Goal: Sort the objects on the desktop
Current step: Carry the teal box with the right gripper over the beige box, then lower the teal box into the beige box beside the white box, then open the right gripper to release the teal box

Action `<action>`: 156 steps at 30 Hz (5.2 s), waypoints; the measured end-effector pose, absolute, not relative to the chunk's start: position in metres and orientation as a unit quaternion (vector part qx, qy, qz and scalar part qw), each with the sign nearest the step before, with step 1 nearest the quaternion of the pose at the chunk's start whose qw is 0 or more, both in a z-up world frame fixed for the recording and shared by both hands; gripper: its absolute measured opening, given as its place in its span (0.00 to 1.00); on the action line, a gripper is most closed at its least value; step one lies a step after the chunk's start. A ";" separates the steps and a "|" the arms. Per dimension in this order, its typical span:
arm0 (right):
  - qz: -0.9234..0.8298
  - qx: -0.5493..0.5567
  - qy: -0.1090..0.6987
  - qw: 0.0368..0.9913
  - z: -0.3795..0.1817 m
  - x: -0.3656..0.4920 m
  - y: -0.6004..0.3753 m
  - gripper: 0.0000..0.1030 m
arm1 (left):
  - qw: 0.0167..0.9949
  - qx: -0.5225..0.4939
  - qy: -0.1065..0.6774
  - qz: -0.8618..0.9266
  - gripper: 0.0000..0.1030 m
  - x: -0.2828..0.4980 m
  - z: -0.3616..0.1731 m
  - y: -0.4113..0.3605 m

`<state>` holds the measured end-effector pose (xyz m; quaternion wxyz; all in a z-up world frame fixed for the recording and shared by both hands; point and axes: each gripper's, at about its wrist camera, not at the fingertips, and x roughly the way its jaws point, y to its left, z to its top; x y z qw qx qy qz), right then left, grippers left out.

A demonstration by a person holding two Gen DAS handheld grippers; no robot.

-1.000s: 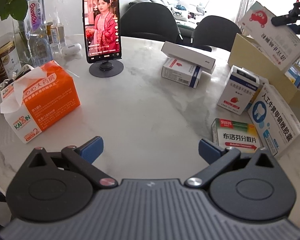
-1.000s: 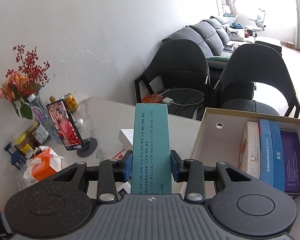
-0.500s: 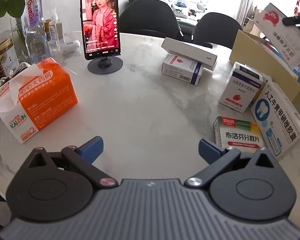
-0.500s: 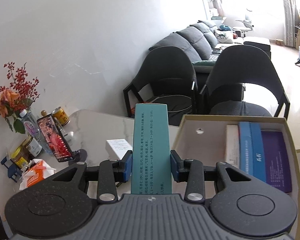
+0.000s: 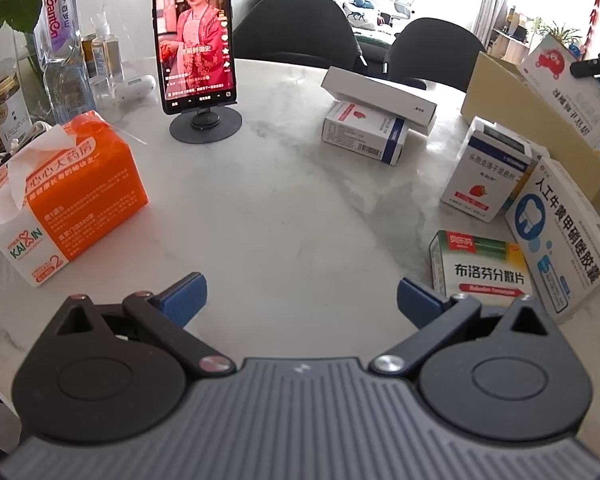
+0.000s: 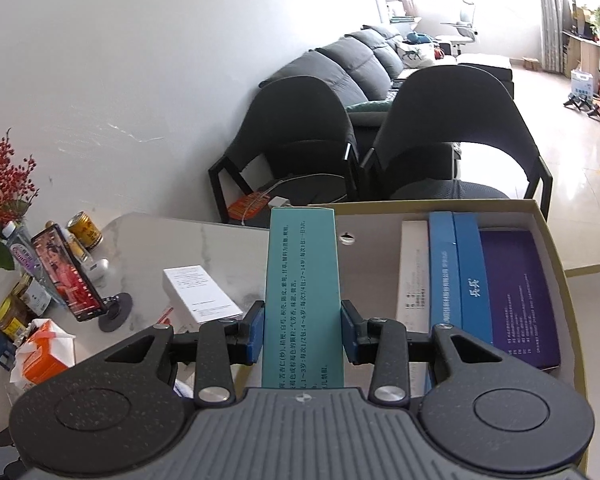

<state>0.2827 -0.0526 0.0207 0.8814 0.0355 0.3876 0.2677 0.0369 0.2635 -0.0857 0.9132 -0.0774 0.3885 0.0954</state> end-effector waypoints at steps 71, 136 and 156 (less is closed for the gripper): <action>0.395 -0.368 0.238 0.807 -0.051 0.266 0.021 0.30 | 0.904 -0.077 0.405 0.115 1.00 0.040 -0.093 0.264; 0.291 -0.464 0.253 0.797 -0.076 0.263 0.012 0.56 | 0.899 -0.090 0.413 0.113 1.00 0.045 -0.105 0.272; 0.267 -0.289 0.246 0.886 -0.028 0.223 -0.040 0.81 | 0.908 -0.091 0.397 0.094 1.00 0.045 -0.090 0.272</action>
